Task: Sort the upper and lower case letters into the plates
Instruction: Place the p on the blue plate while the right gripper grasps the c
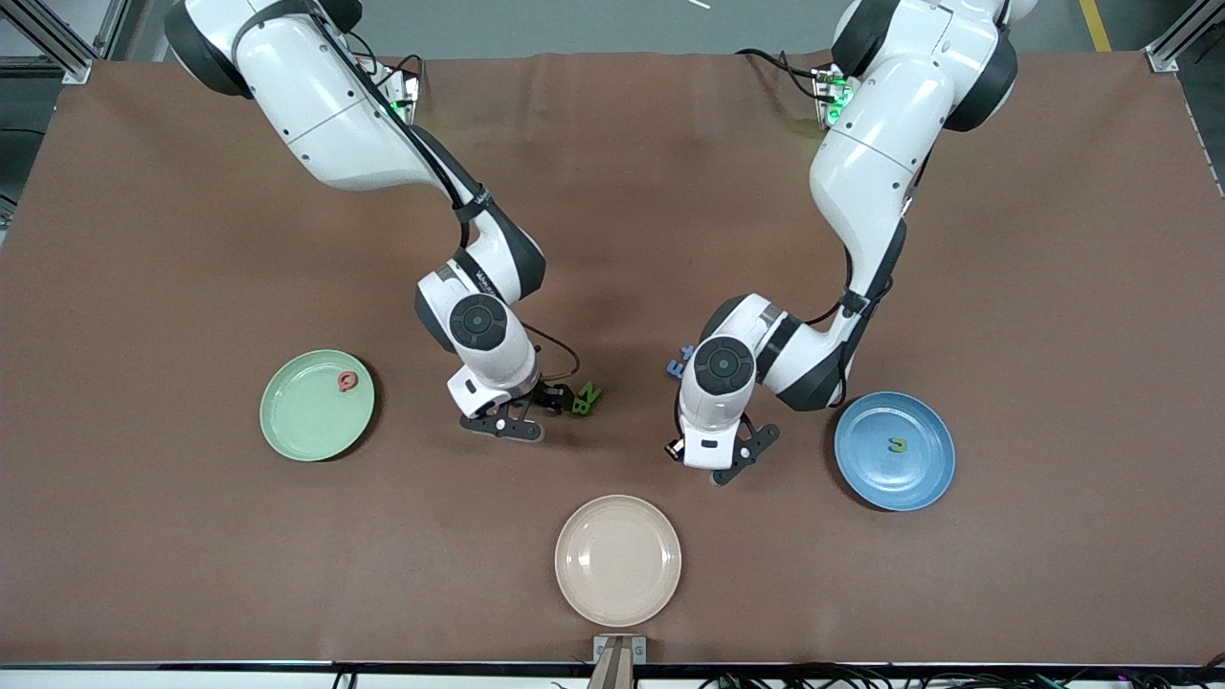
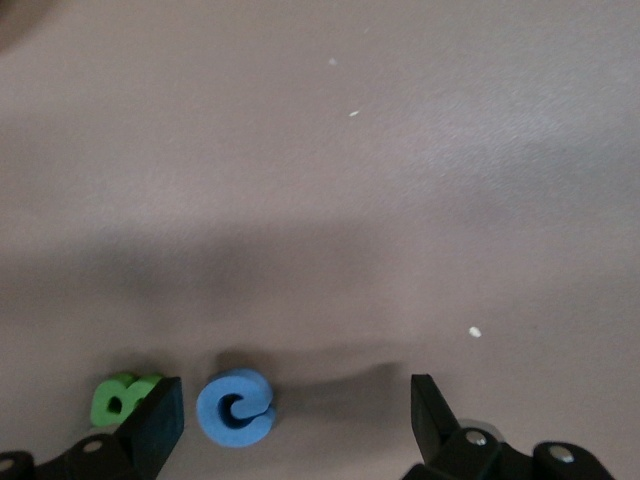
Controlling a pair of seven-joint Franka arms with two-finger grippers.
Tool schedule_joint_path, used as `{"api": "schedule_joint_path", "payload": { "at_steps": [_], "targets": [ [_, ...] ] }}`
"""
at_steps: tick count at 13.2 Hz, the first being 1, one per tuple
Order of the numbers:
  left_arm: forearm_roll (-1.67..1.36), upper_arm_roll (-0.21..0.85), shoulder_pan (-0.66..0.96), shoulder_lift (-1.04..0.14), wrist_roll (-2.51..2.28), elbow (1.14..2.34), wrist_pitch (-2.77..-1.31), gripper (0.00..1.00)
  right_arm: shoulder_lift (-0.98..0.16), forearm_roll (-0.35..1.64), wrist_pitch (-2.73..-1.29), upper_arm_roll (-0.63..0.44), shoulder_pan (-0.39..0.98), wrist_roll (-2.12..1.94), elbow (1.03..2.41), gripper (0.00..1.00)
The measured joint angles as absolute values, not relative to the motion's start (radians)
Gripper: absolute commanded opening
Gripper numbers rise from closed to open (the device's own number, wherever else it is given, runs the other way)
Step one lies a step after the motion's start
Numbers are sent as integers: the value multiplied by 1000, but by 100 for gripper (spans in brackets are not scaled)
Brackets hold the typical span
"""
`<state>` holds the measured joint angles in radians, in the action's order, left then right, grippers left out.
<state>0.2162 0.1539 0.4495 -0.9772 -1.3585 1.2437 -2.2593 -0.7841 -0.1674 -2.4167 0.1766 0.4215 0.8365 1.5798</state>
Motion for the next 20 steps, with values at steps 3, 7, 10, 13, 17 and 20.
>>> {"api": "schedule_joint_path", "payload": {
  "at_steps": [3, 7, 10, 13, 17, 20],
  "targets": [
    [216, 154, 450, -977, -1359, 1240, -2258, 0, -787, -168, -2416, 176, 439, 837, 1580, 100],
    [216, 145, 437, -964, -1339, 1221, -2242, 0, -792, -174, -2413, 173, 441, 837, 1583, 100],
    [216, 140, 380, -909, -1264, 1213, -2193, 0, -793, -175, -2413, 171, 441, 837, 1584, 99],
    [216, 140, 310, -871, -1117, 1219, -2098, 0, -793, -176, -2420, 171, 441, 836, 1584, 95],
    [216, 141, 221, -824, -877, 1287, -2055, 0, -802, -177, -2430, 172, 446, 836, 1587, 70],
    [216, 141, 146, -776, -715, 1376, -2055, 3, -803, -179, -2431, 172, 447, 837, 1585, 29]
  ]
}}
